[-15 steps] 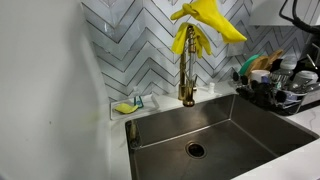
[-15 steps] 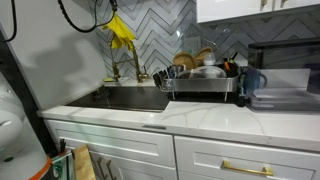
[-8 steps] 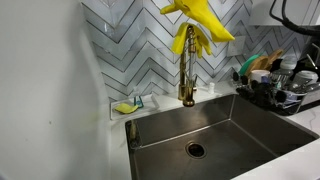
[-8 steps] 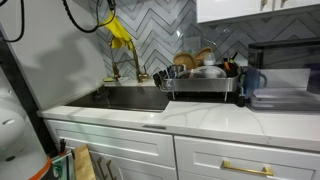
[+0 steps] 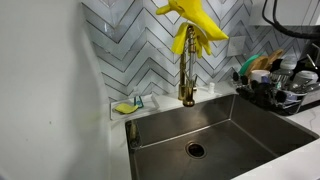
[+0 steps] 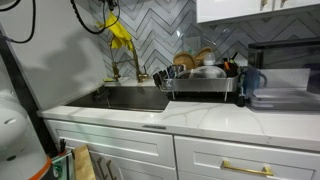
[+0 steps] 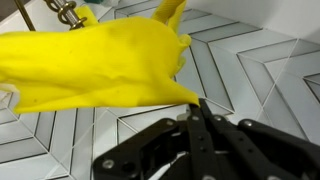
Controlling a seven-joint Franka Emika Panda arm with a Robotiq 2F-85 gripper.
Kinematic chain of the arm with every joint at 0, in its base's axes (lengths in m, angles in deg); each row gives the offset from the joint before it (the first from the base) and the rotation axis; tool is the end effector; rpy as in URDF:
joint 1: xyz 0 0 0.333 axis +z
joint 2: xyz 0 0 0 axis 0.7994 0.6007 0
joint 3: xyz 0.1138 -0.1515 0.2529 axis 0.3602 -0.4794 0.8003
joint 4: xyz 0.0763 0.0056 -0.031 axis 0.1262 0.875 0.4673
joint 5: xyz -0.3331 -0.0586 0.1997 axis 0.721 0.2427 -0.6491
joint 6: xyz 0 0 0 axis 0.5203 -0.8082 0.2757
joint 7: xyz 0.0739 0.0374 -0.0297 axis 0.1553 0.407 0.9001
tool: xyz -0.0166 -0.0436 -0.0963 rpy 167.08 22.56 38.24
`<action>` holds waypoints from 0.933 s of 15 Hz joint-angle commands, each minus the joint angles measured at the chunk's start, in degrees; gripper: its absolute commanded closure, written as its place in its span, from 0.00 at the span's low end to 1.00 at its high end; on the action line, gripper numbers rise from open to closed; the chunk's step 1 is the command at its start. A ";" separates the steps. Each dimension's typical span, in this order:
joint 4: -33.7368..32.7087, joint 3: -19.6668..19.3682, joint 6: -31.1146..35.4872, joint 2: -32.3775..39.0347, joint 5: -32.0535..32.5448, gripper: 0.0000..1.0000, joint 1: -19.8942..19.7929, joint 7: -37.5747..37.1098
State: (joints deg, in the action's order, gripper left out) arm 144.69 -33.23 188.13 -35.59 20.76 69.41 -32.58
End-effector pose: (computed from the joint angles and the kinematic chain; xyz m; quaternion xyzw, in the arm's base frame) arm 0.4658 0.3505 0.7979 -0.8807 -0.0450 -0.1457 0.4484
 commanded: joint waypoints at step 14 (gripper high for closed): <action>-5.15 2.30 2.17 6.99 5.40 0.98 2.92 11.53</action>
State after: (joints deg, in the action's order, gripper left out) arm 139.54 -30.94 190.30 -28.59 26.16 72.34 -21.04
